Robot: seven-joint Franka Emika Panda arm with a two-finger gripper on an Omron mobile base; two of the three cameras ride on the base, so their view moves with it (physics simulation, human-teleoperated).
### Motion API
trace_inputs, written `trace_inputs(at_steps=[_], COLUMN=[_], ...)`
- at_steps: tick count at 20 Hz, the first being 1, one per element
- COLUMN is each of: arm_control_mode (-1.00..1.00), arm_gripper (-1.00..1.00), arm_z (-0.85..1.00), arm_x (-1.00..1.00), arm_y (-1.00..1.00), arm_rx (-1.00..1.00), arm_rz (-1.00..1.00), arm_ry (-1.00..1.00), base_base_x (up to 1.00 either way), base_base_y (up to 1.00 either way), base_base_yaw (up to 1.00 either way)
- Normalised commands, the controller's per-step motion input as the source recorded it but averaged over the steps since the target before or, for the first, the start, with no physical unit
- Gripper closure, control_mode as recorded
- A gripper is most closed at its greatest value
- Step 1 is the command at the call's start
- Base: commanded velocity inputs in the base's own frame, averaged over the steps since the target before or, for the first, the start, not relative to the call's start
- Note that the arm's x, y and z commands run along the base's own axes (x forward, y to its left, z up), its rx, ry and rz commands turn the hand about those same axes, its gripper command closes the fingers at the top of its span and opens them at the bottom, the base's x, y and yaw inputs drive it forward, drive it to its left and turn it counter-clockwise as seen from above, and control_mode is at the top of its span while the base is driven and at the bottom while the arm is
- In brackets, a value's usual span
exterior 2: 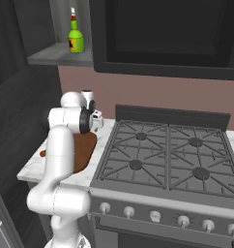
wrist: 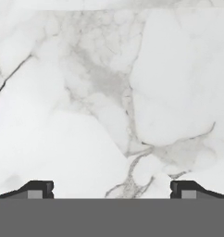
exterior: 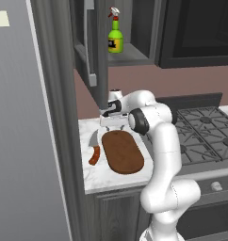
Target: Move the cutting board and knife to the sink. Then move spray from the cabinet to the counter.
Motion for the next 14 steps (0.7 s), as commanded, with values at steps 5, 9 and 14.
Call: trace_inputs(at_steps=[5, 9, 14], arm_control_mode=[-1.0, -1.0, -1.0], arm_gripper=[-1.0, -1.0, -1.0], arm_z=[-0.08, -0.2, -0.28], arm_x=[0.21, 0.17, 0.03], arm_y=[0.0, 0.0, 0.0], arm_rx=[0.0, 0.0, 0.0], arm_rz=[0.0, 0.0, 0.0], arm_ry=[-0.05, -0.01, 0.0], base_base_x=[0.0, 0.0, 0.0], base_base_y=[0.0, 0.0, 0.0], base_base_yaw=[0.0, 0.0, 0.0])
